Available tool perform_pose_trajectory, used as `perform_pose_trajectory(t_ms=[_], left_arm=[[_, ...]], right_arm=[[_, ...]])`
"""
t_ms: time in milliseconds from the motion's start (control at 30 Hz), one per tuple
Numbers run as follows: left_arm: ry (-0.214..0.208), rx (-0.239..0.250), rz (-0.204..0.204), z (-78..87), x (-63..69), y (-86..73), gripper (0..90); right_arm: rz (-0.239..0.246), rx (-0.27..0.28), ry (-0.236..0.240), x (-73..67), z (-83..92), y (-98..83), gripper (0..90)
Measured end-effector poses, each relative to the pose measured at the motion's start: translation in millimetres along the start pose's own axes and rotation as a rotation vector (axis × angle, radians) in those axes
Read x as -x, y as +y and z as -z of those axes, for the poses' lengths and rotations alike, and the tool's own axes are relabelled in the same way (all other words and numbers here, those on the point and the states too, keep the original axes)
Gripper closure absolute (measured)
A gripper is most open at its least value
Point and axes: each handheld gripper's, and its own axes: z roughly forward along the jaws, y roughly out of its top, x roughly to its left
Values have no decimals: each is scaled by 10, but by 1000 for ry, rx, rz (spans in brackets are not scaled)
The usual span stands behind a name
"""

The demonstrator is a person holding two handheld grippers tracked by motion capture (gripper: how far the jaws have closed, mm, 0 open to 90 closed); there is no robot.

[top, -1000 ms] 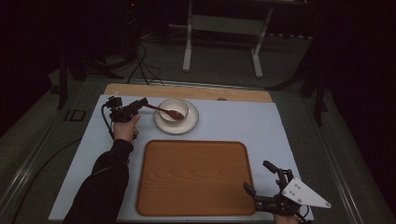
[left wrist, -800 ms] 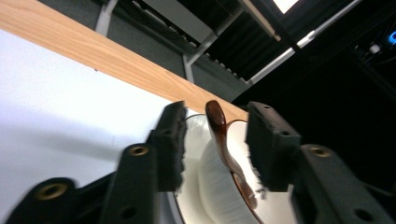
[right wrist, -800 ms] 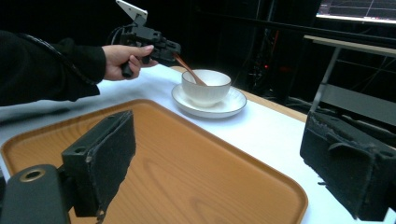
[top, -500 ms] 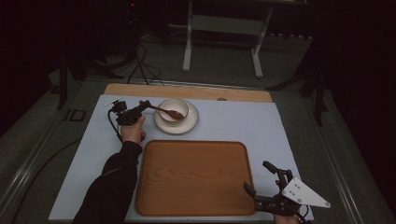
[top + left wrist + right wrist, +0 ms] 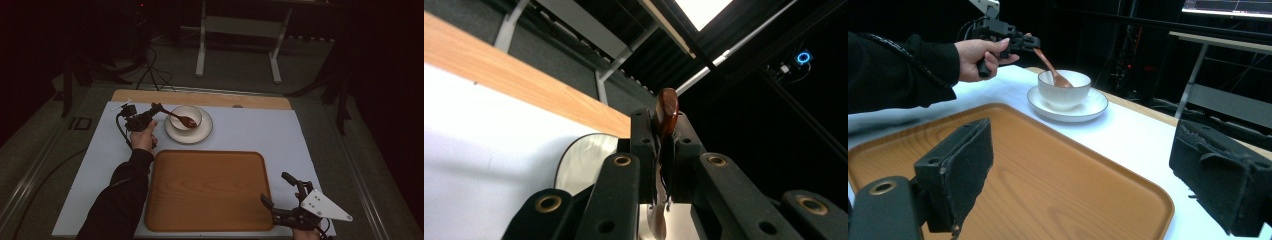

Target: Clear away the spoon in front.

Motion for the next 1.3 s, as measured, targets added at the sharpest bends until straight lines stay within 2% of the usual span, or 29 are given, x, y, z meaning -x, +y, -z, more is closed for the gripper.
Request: perform_pose_trajectory(t_ms=[100, 200, 400, 600, 800, 967, 1000, 1133, 1167, 1300], left_arm=[[-10, 2, -17, 14, 79, 55, 838], [-6, -7, -59, 37, 161, 109, 839], [-17, -13, -98, 121, 292, 253, 839], [-23, -39, -142, 187, 434, 388, 840], [-49, -50, -194, 289, 635, 563, 840], [-75, -84, -221, 364, 730, 651, 840], [-86, -106, -231, 383, 753, 673, 840], [-112, -146, -267, 454, 823, 732, 839], [-132, -160, -271, 475, 837, 754, 839], [-162, -201, -321, 566, 920, 828, 840]], right_arm=[[-3, 3, -1, 8, 6, 3, 105], [-1, 1, 0, 6, 6, 7, 105], [1, 4, 2, -3, 6, 15, 105], [1, -4, -5, -6, -5, 18, 105], [1, -2, -5, -11, 1, 26, 105], [4, 0, -1, -15, -3, 27, 105], [2, -1, 2, -16, -4, 27, 105], [0, -2, 3, -15, -9, 28, 105], [1, -1, 2, -17, -10, 29, 105], [2, -1, 4, -26, -15, 32, 105]])
